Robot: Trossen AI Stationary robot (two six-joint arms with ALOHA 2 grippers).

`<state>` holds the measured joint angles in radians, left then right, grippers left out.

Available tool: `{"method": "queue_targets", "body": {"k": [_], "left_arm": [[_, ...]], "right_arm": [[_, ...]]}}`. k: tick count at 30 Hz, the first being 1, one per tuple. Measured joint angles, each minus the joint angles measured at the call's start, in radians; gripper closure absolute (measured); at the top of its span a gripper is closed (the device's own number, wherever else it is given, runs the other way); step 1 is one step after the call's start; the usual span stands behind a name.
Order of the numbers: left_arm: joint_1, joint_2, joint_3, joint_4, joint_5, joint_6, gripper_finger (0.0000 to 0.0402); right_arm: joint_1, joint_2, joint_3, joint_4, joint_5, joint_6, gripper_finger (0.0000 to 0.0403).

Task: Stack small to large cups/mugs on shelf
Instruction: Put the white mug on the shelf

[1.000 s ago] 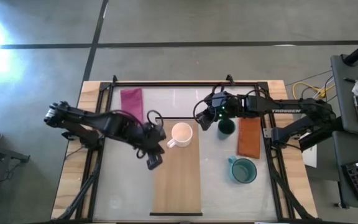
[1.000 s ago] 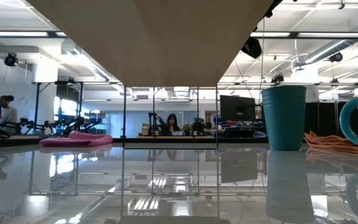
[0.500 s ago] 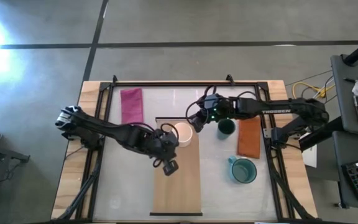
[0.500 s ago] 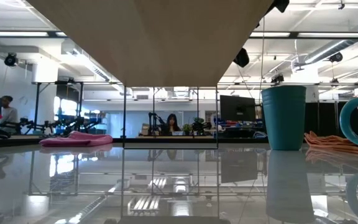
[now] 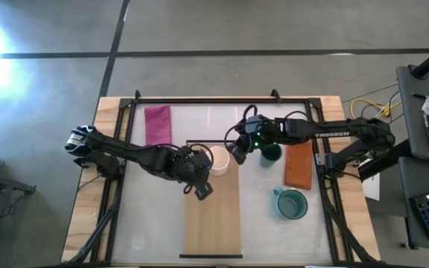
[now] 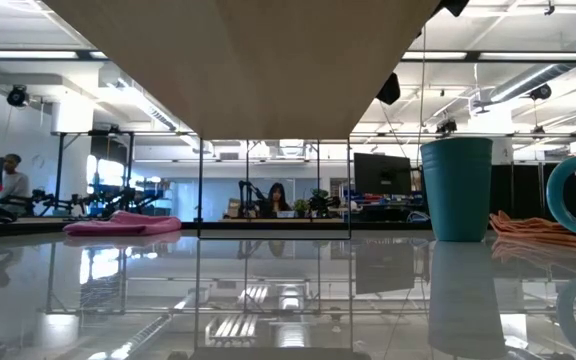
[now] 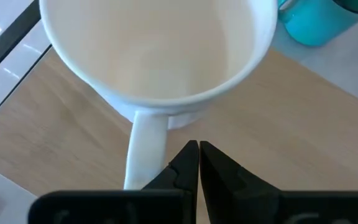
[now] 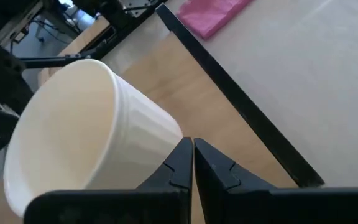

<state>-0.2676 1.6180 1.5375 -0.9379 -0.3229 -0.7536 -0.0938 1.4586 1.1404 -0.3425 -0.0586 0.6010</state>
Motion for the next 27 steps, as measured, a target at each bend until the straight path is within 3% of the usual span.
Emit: {"method": "queue_targets", "body": {"k": [10,21,27], "left_arm": [[0.010,-0.006,-0.005,-0.105,-0.027,0.001,0.0402],[0.028,-0.007,-0.005,-0.099,-0.032,0.035,0.0401],[0.019,-0.036,-0.003,-0.091,-0.019,0.035,0.0402]], "right_arm": [[0.012,-0.002,0.000,-0.022,-0.021,-0.003,0.0394],[0.035,-0.004,0.000,-0.028,-0.021,0.005,0.0394],[0.035,-0.040,0.000,-0.124,-0.004,-0.003,0.0394]]}}
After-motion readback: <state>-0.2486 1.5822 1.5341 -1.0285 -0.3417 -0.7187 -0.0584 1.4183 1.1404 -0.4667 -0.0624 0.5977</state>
